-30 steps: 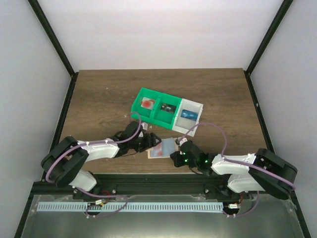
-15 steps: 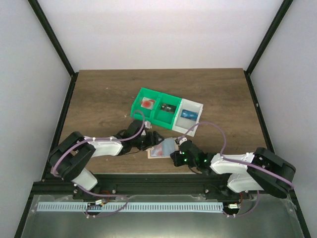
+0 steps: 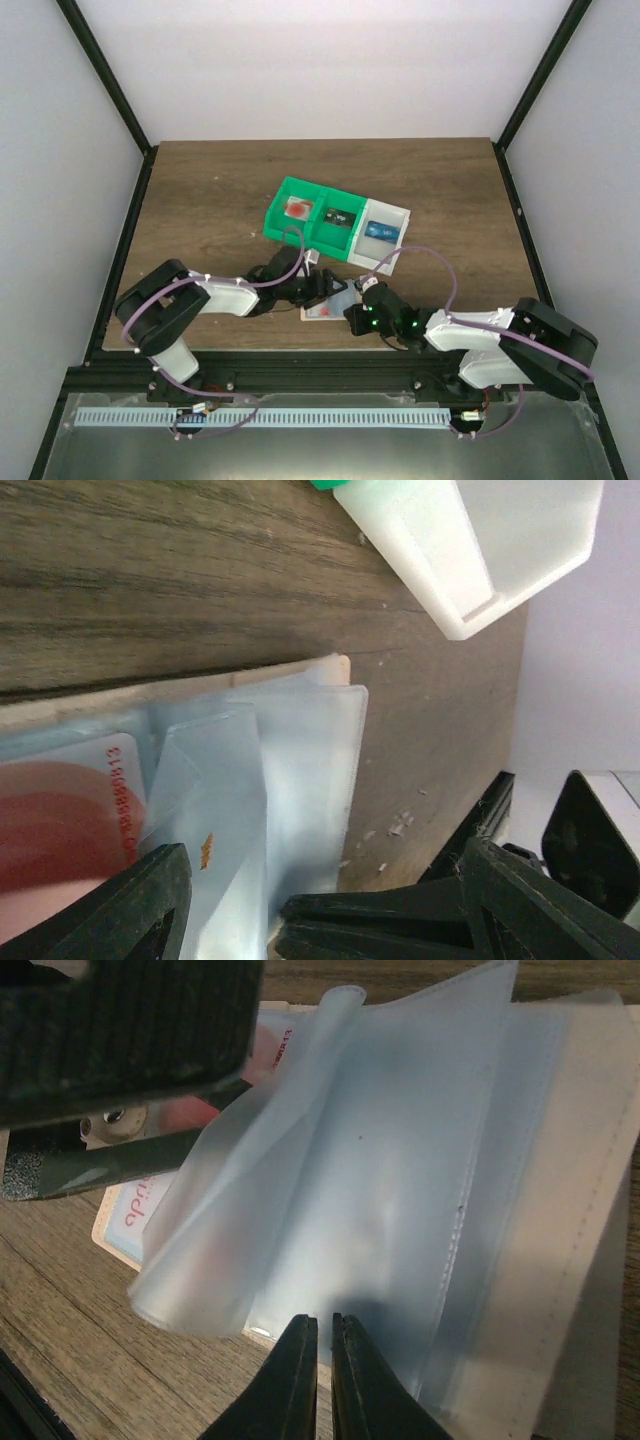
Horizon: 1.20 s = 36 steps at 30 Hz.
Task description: Take the credit cards out of the card holder
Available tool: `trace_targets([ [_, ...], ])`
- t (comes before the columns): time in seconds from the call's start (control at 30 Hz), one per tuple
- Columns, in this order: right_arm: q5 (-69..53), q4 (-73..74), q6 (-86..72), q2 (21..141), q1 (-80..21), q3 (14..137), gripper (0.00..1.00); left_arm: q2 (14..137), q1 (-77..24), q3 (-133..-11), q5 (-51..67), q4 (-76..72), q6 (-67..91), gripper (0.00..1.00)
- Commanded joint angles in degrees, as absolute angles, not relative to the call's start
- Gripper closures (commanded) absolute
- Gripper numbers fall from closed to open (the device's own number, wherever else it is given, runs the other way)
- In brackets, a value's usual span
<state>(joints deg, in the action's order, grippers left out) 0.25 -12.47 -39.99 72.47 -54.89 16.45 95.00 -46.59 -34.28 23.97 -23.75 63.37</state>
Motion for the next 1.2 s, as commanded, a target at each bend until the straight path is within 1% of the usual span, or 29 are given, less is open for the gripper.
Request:
trace_targets([
  [0.0, 1.7, -13.3, -40.7, 70.9, -54.7, 16.6, 0.93, 94.9, -47.2, -33.7, 26.0, -29.1, 67.5, 0.24],
  [0.17, 2.2, -13.6, -40.5, 67.5, -54.7, 15.2, 0.93, 95.1, -47.4, -33.8, 26.5, -33.3, 68.6, 0.24],
  [0.37, 3.0, -11.7, -40.3, 61.7, -54.6, 14.3, 0.92, 96.8, -47.6, -35.3, 26.6, -33.7, 67.4, 0.24],
  [0.53, 0.1, -15.8, -37.4, 51.3, -54.6, 11.0, 0.87, 99.7, -47.8, -38.3, 27.5, -33.6, 65.0, 0.24],
  [0.63, -2.6, -18.9, -36.0, 47.9, -54.7, 9.3, 0.85, 99.9, -47.8, -40.8, 27.3, -32.3, 63.7, 0.24],
  [0.8, -3.4, -20.2, -35.3, 52.2, -54.8, 9.8, 0.85, 101.8, -47.7, -45.4, 26.4, -28.4, 61.0, 0.24],
  [1.0, -2.7, -24.1, -34.9, 59.5, -57.4, 11.6, 0.85, 104.8, -47.6, -46.2, 26.9, -30.1, 61.2, 0.24],
  [1.17, 0.3, -21.3, -35.9, 66.4, -58.2, 15.5, 0.83, 103.1, -47.2, -47.0, 26.7, -29.2, 60.5, 0.24],
])
